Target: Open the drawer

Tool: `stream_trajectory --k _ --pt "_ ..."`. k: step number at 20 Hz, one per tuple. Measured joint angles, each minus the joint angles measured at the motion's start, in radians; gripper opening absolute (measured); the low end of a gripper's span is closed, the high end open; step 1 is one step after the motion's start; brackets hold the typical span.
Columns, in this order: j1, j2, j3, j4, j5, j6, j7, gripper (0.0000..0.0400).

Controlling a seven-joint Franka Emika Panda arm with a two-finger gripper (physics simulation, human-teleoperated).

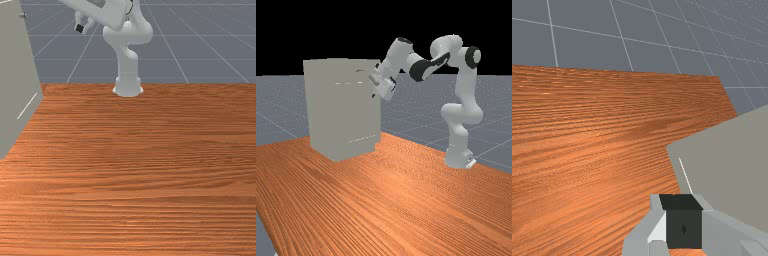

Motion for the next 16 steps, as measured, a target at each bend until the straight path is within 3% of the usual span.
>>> stream_trajectory --k 1,3,4,7,8,9,11,12,14,15,16 --pt "-0.006 0.002 0.004 0.001 -0.043 -0.006 0.026 0.0" --pt "-0.003 0.002 -0.01 0.009 0.009 0.014 -0.027 0.0" --pt "-0.014 0.004 0.013 -0.002 -0.14 -0.011 0.07 0.0" --pt "-0.011 0.007 -0.006 0.012 -0.06 0.016 0.002 0.0" --pt "-0.025 0.007 0.018 -0.003 -0.242 -0.012 0.127 0.0" --pt "-0.031 0.01 0.019 0.001 -0.28 -0.023 0.153 0.0" --pt "-0.035 0.009 0.003 0.009 -0.23 0.007 0.092 0.0" --pt "-0.044 0.011 0.018 -0.003 -0.379 -0.022 0.174 0.0" --pt "-0.056 0.016 0.022 -0.002 -0.461 -0.043 0.215 0.0" --pt "-0.058 0.014 0.018 0.0 -0.451 -0.025 0.196 0.0" --pt "-0.063 0.011 0.025 -0.014 -0.549 -0.029 0.241 0.0"
